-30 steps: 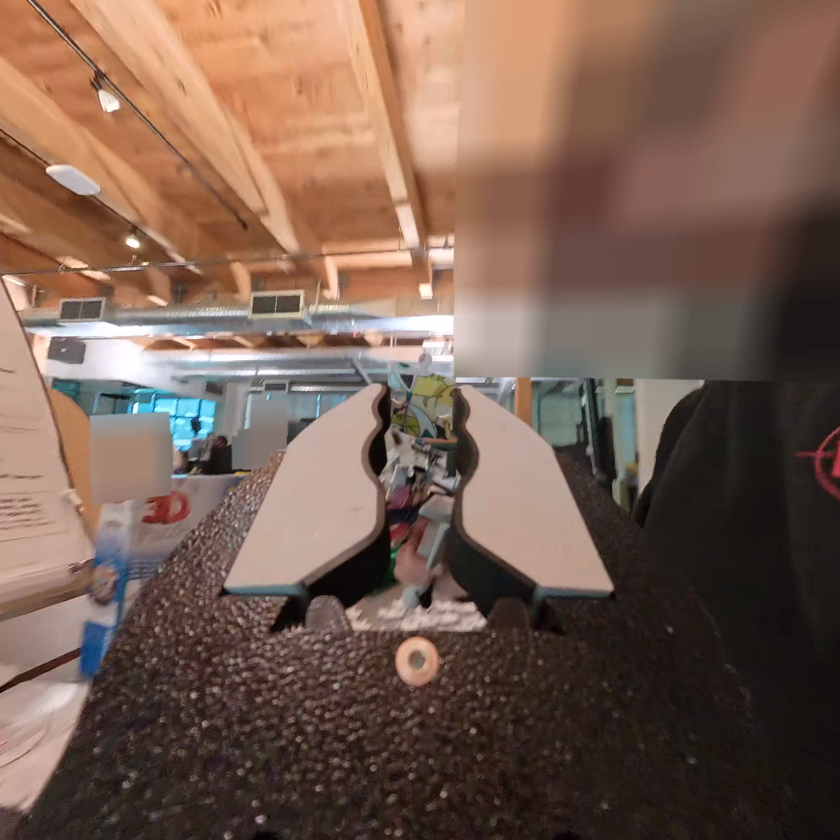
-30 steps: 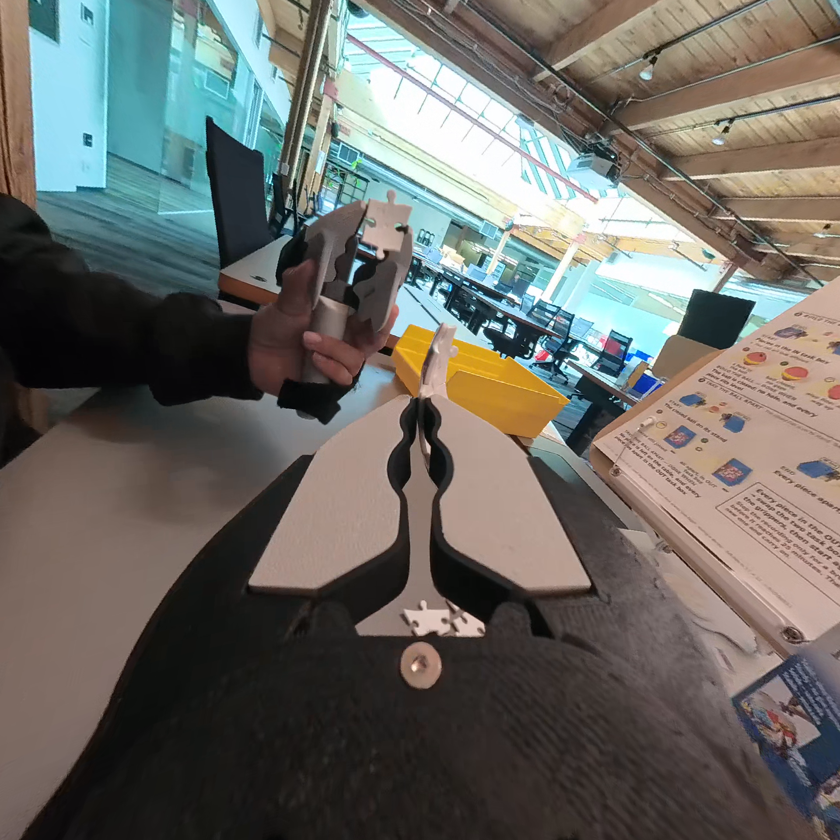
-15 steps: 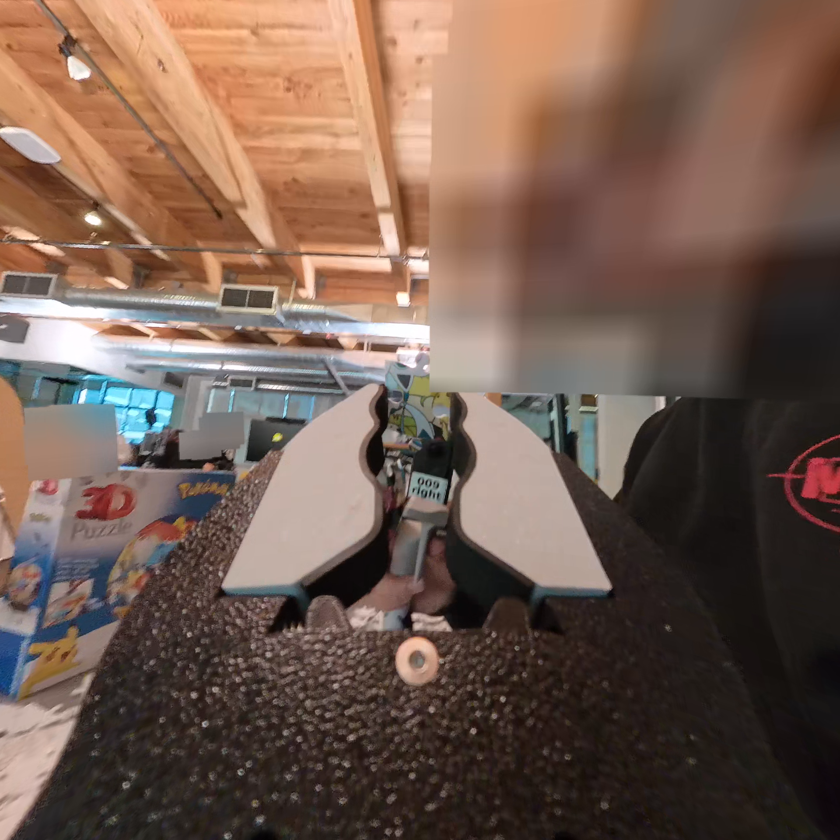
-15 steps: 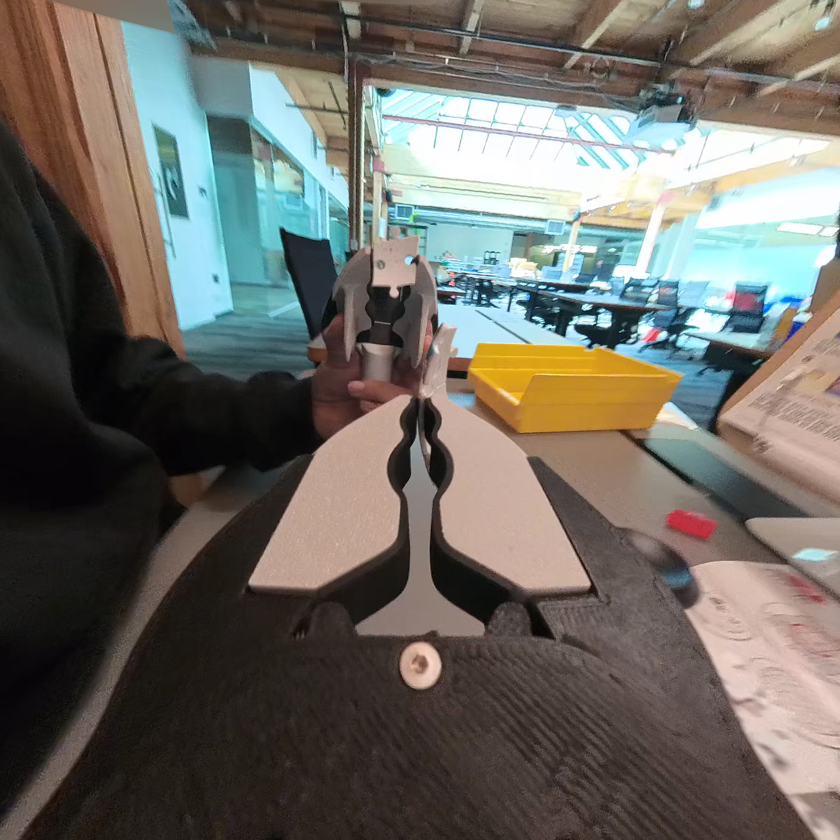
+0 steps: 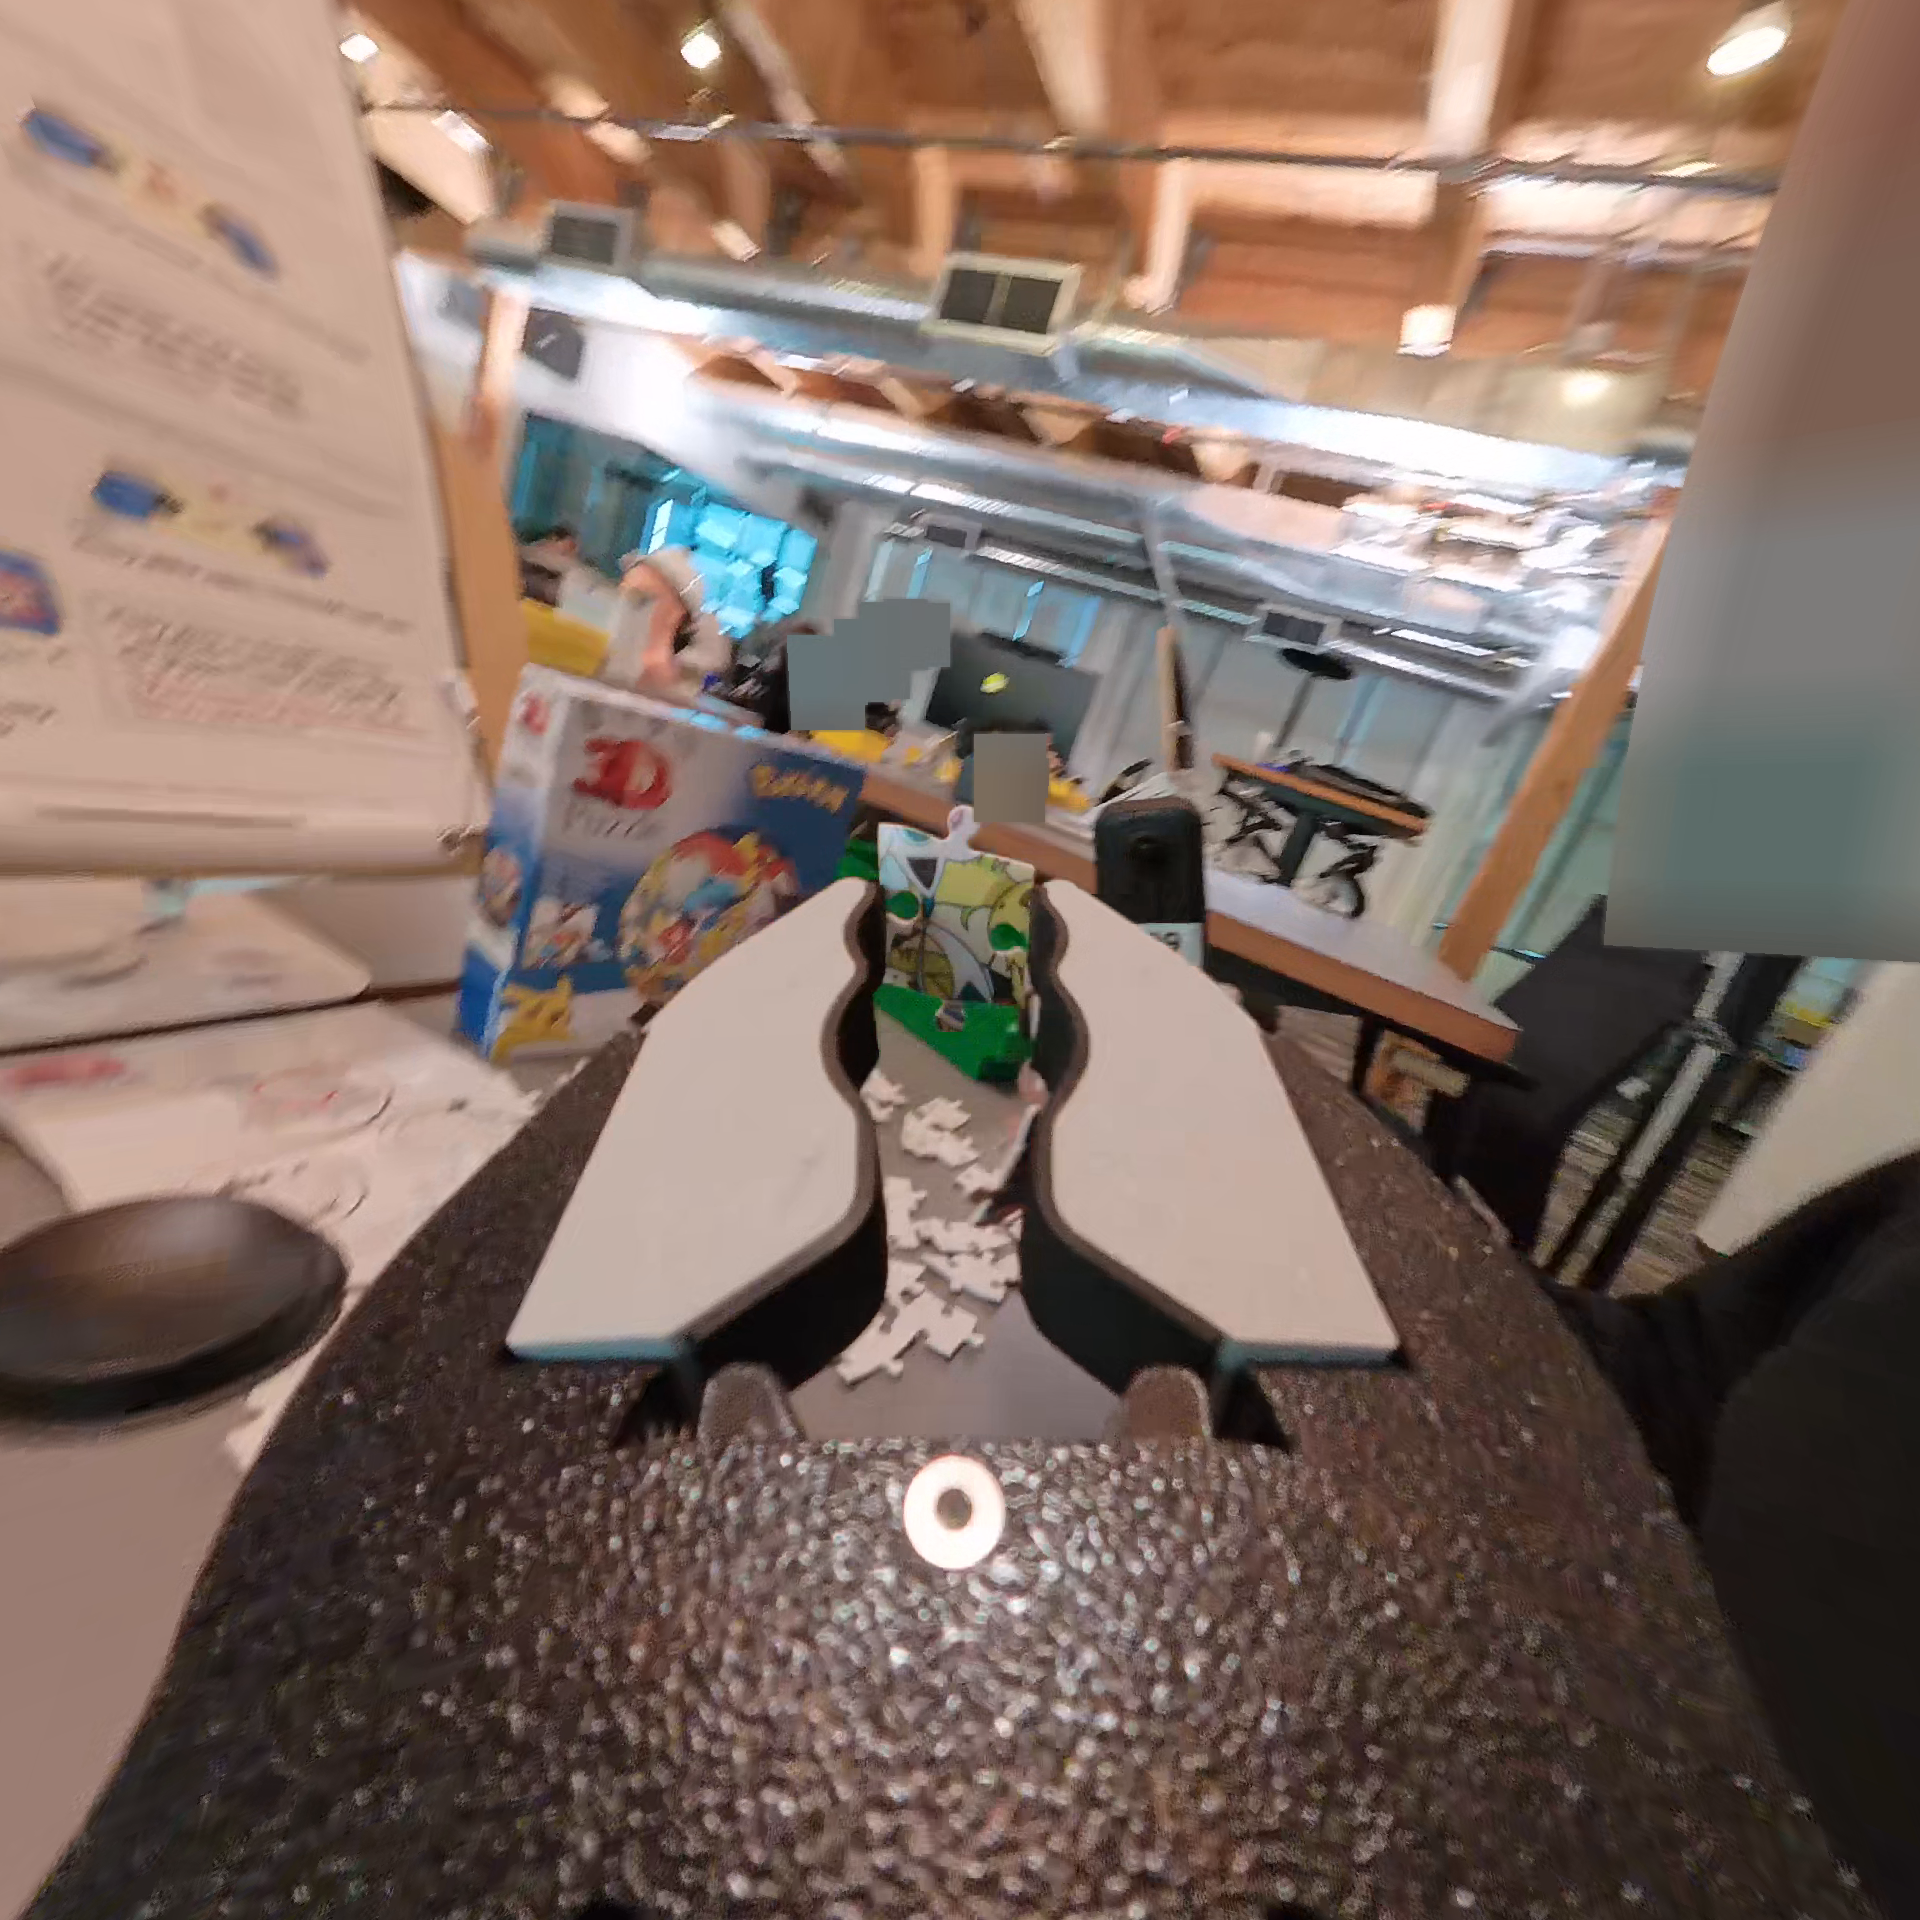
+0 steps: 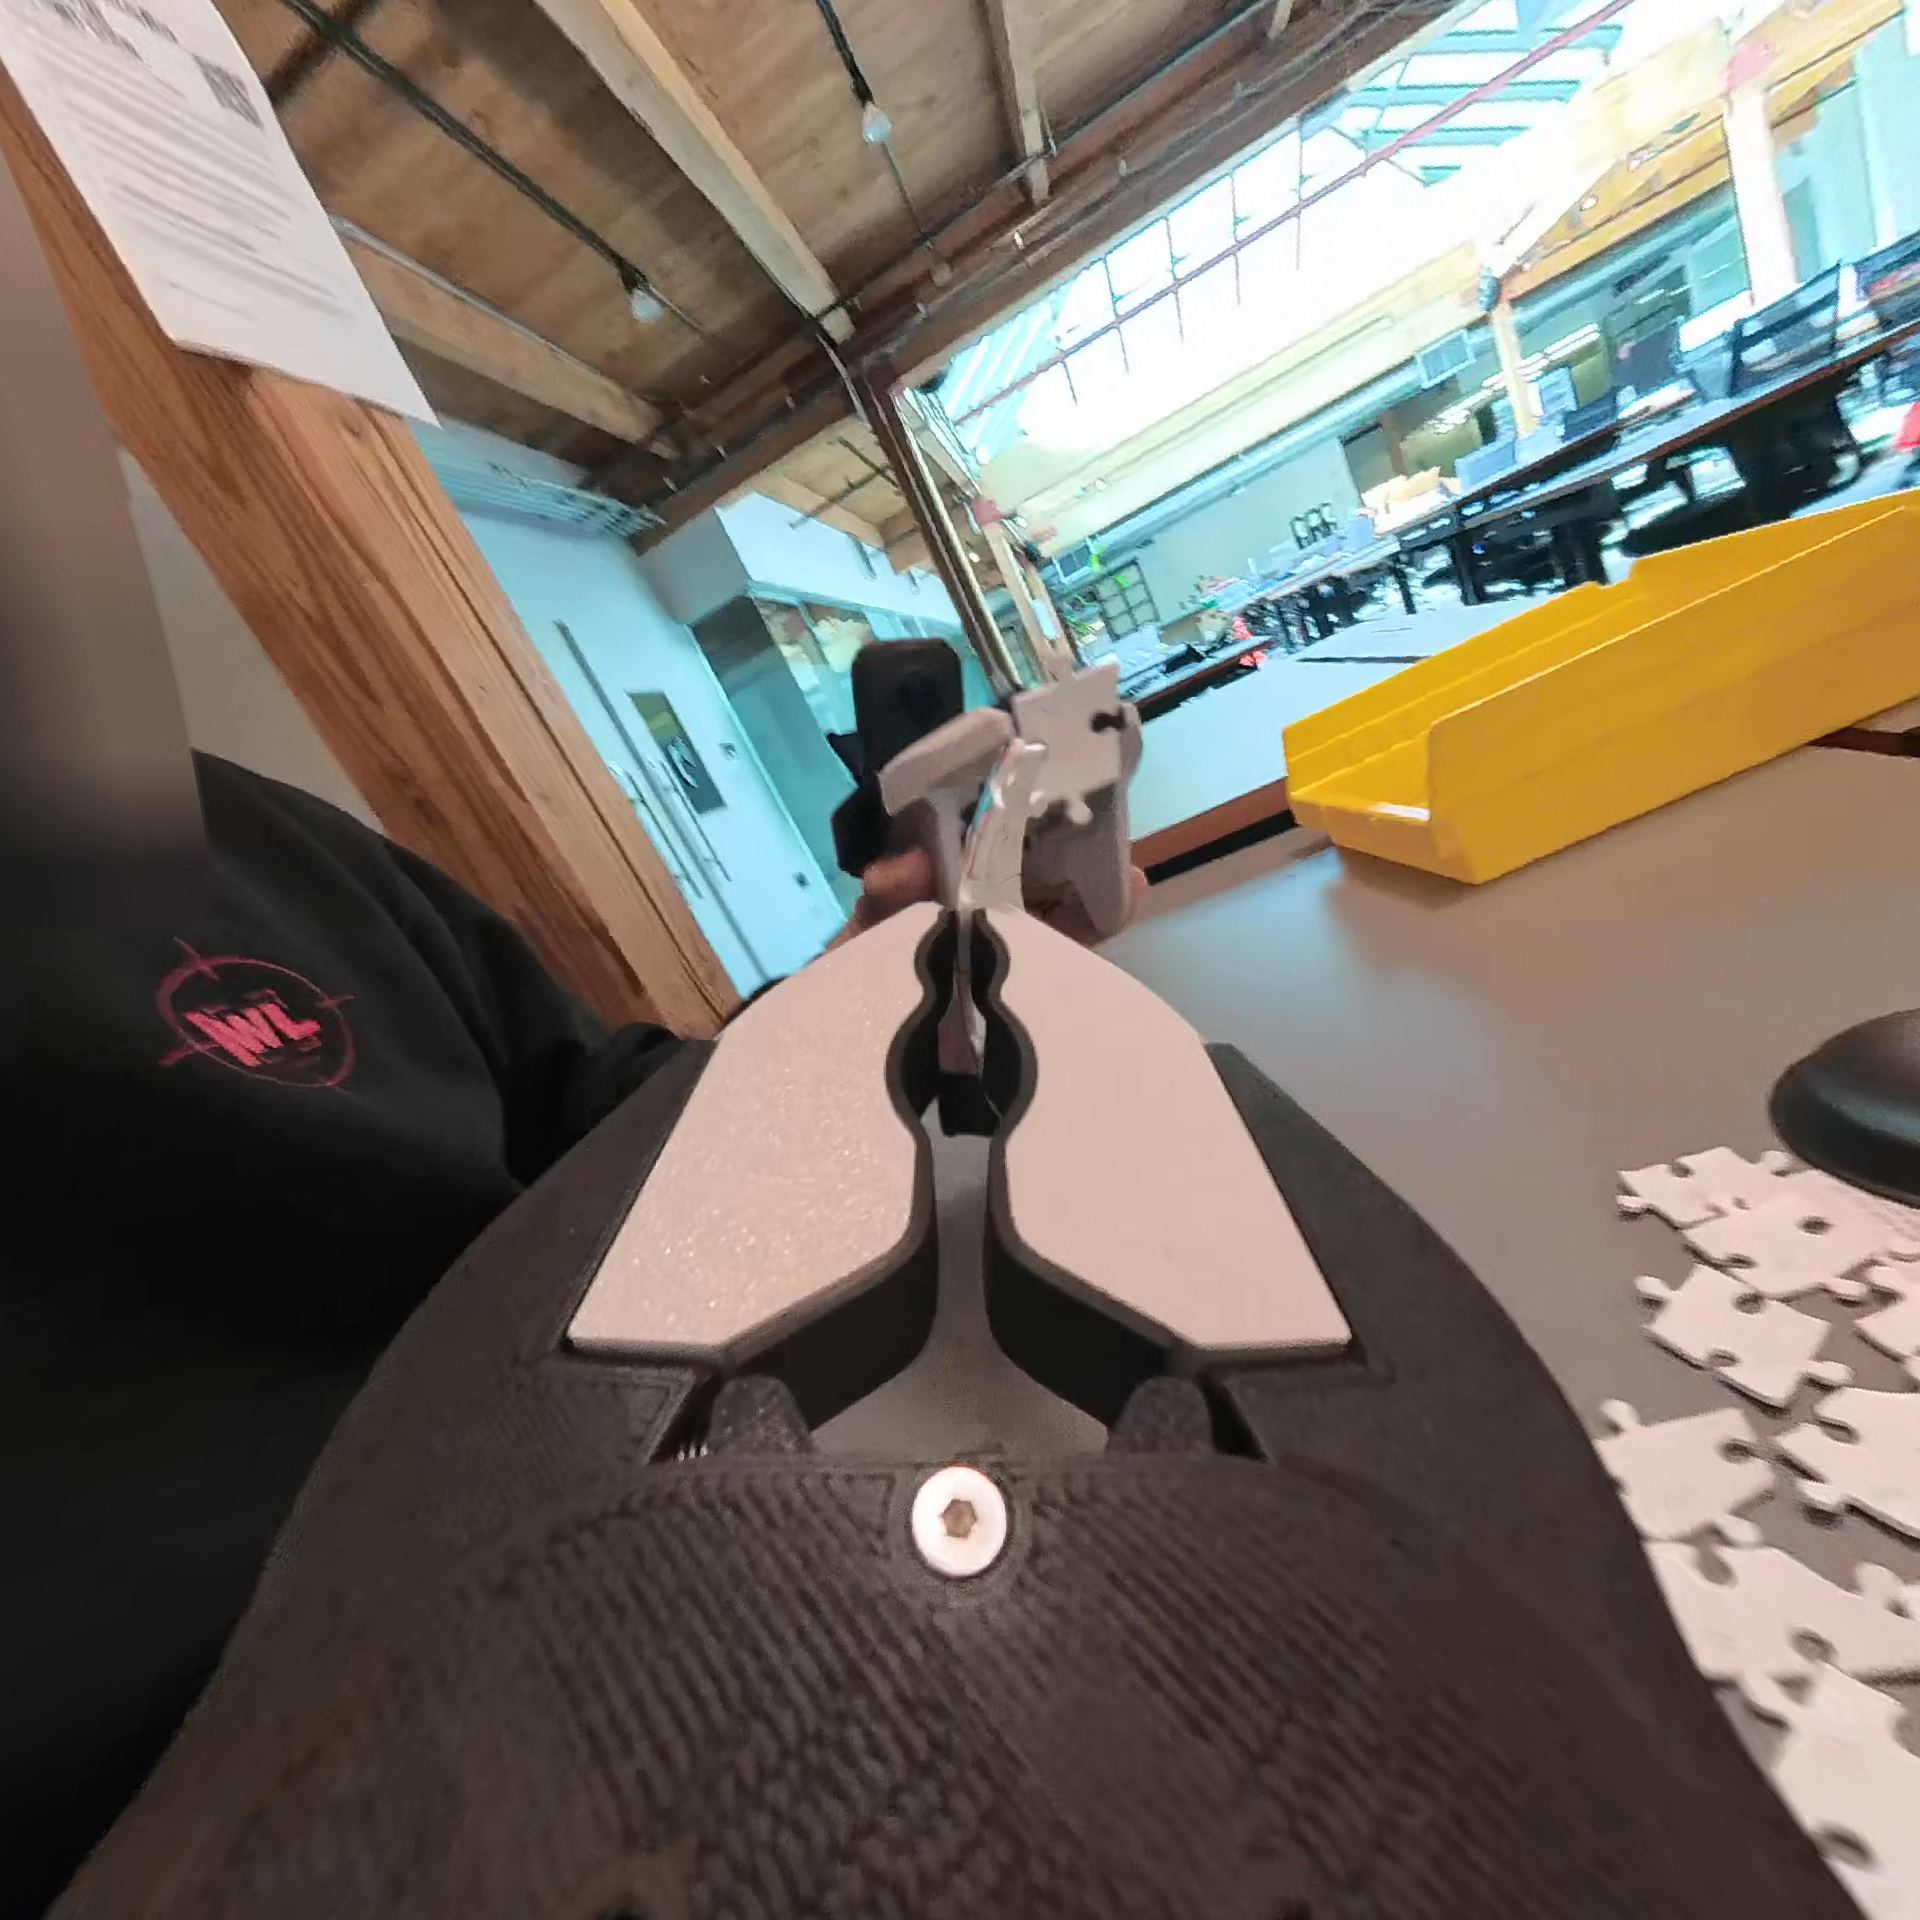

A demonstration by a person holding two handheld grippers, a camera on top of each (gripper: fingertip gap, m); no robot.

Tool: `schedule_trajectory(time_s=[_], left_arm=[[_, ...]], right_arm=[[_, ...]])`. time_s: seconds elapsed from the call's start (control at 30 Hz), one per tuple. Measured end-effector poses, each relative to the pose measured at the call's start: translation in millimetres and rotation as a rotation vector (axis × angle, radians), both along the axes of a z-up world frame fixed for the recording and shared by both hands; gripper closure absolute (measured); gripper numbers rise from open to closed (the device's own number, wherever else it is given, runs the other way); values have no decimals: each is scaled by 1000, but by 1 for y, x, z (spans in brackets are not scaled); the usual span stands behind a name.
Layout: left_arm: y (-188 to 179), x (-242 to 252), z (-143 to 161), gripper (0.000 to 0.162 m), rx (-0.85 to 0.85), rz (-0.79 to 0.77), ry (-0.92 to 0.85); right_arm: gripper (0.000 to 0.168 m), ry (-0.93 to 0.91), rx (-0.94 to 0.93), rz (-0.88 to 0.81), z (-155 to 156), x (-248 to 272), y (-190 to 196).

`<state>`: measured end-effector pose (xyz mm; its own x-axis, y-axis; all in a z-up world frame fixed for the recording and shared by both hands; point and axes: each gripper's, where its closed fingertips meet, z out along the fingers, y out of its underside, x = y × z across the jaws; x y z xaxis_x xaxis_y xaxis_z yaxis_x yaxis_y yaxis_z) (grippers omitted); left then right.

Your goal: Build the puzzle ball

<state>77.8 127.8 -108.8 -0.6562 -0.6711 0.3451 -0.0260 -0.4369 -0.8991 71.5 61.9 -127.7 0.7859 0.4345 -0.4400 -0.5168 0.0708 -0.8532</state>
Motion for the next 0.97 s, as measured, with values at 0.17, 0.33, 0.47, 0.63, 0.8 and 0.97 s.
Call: schedule_trajectory(time_s=[0.17, 0.33, 0.47, 0.63, 0.8, 0.97], left_arm=[[0, 11, -23, 137, 193, 188, 192], [4, 13, -20, 137, 609, 450, 147], [-10, 14, -12, 137, 772, 500, 90], [-16, 15, -7, 137, 862, 550, 47], [-20, 14, -9, 137, 938, 568, 21], [-19, 13, -10, 137, 1028, 601, 1]], right_arm=[[166, 234, 74, 71, 6, 13, -7], [165, 293, 104, 109, 7, 16, -11], [166, 262, 90, 142, 7, 7, -8], [166, 236, 94, 136, 8, 6, -9], [166, 244, 96, 134, 8, 7, -9], [166, 244, 93, 115, 6, 11, -10]])
